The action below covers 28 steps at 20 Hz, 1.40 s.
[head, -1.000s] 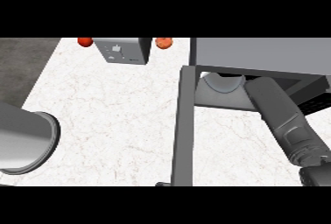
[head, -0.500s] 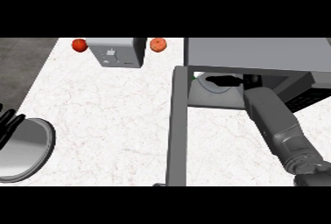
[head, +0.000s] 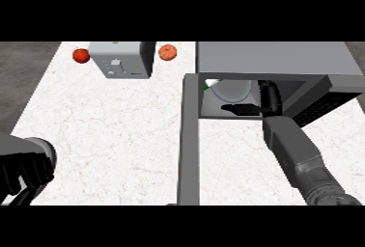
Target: Pick up the milk, place it into the microwave and close the microwave
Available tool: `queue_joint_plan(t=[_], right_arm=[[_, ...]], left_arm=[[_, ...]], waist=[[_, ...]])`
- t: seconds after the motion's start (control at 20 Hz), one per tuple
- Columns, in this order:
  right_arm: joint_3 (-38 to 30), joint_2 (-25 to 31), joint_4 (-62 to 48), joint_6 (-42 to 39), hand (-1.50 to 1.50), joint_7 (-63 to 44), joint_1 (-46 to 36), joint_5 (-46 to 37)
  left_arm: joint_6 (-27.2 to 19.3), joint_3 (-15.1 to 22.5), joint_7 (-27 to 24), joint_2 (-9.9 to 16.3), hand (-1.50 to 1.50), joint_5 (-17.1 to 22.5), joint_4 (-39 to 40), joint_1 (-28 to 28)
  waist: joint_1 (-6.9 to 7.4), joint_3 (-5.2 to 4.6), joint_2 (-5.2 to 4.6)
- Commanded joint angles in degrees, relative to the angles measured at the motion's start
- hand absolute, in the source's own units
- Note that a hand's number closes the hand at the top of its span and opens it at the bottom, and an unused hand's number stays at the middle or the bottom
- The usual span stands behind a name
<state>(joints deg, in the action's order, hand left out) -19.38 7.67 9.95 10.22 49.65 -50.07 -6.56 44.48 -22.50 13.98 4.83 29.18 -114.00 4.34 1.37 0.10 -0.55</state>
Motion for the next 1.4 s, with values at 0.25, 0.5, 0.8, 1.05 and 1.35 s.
queue_joint_plan(t=[0.25,0.5,0.8,1.05,1.35], right_arm=[[2.66,-4.41,10.76,-6.31,-1.50,1.46,12.23,2.14],[6.68,-6.43,20.10,-6.09,-1.50,-0.61,21.43,0.95],[9.47,-6.66,37.56,-9.27,-1.50,-3.23,37.12,3.09],[11.06,-3.45,48.49,-14.67,-1.50,-4.68,48.26,4.43],[12.75,-2.42,64.15,-16.54,-1.50,-9.46,58.77,6.14]], left_arm=[[-2.99,7.79,3.35,-3.39,1.50,-2.71,-2.78,1.30],[-5.17,14.73,2.86,-4.76,1.50,-8.41,-3.56,-0.33],[-6.07,17.95,2.43,-4.81,1.50,-12.97,-1.62,-3.60],[-10.54,28.20,-3.41,-4.83,1.50,-23.46,2.88,-8.42],[-14.40,39.86,-13.00,-4.83,1.50,-34.05,16.40,-9.95]], waist=[[-2.21,-0.15,1.01],[-3.19,-0.21,1.27],[-3.44,-0.23,1.21],[-4.37,-0.25,1.06],[-3.83,-0.26,0.76]])
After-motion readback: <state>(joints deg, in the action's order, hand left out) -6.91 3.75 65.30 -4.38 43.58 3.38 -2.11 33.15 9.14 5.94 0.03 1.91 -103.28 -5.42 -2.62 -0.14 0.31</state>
